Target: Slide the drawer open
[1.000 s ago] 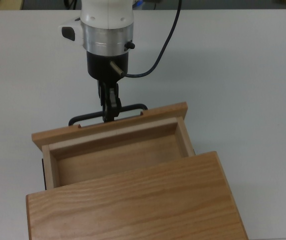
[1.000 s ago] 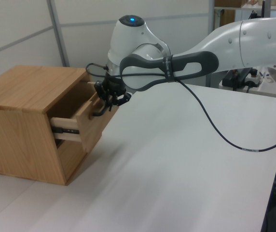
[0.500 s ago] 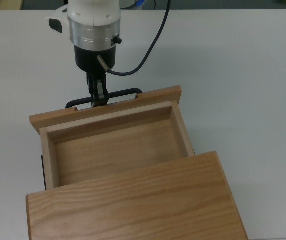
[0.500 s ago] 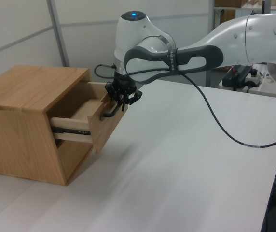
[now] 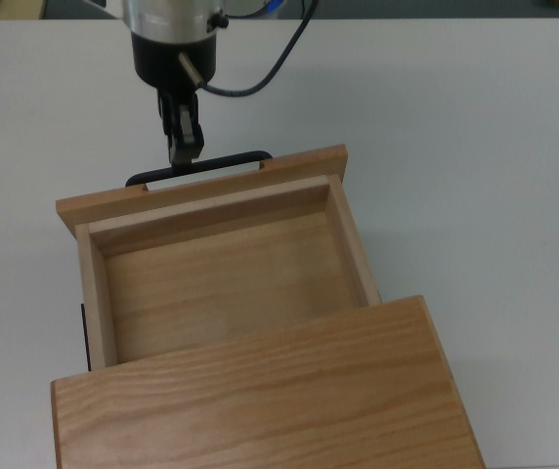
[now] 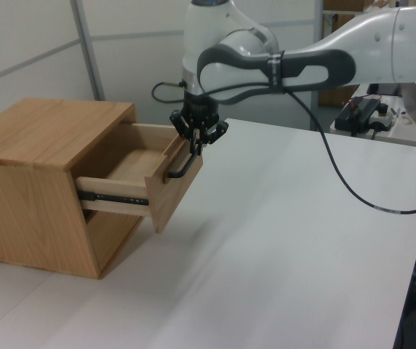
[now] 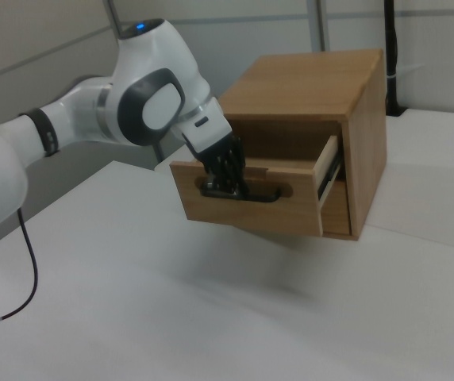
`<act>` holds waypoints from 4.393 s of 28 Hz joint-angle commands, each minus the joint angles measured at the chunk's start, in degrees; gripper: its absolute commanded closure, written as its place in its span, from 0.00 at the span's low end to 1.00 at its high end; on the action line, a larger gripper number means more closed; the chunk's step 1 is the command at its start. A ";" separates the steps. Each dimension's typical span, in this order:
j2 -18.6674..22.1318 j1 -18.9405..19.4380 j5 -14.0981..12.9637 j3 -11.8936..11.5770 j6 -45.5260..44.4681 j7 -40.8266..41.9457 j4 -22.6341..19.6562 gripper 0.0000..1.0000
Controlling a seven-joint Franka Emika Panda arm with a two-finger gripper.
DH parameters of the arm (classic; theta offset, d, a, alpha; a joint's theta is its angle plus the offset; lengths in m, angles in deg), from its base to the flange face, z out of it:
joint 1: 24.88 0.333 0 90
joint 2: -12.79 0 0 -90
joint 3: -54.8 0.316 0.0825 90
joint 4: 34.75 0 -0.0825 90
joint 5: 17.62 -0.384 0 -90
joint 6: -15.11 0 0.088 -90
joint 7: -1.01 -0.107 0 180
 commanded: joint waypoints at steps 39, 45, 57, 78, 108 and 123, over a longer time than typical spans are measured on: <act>10.65 -2.13 -5.02 -0.37 -22.77 53.04 0.93 0.00; 10.83 -2.13 -3.79 0.07 -28.30 65.06 2.17 0.00; 10.83 -1.60 0.52 0.34 -31.21 80.38 2.17 0.00; 10.48 -0.99 -2.53 0.69 -32.44 80.30 2.17 0.00; 10.21 -1.16 -2.73 0.69 -31.92 80.74 2.87 0.00; 10.39 -1.07 -2.91 0.87 -32.36 80.21 3.31 0.00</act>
